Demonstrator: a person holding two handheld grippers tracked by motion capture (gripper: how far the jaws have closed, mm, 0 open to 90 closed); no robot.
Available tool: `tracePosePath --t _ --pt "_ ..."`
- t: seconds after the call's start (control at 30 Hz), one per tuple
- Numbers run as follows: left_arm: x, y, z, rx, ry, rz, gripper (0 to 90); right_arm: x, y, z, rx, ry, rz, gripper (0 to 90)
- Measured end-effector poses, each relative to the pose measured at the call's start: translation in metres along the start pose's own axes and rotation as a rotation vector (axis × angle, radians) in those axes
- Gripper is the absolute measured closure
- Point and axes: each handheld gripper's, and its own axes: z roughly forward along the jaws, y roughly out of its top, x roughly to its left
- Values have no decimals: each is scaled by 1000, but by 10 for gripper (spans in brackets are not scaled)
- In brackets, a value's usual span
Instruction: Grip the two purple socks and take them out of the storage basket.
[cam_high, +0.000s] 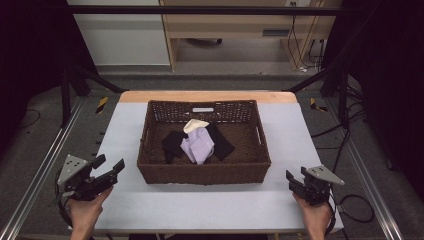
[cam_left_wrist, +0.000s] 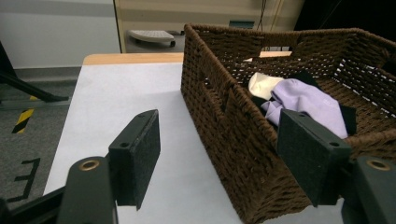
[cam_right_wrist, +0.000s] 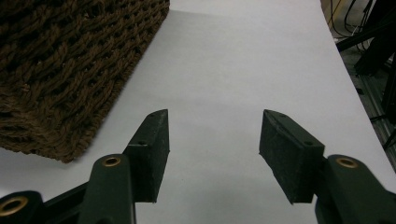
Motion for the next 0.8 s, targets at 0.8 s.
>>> tracePosePath --t 0.8 --pt "-49 55 40 -28 -83 87 283 -2 2 -1 -34 3 -9 519"
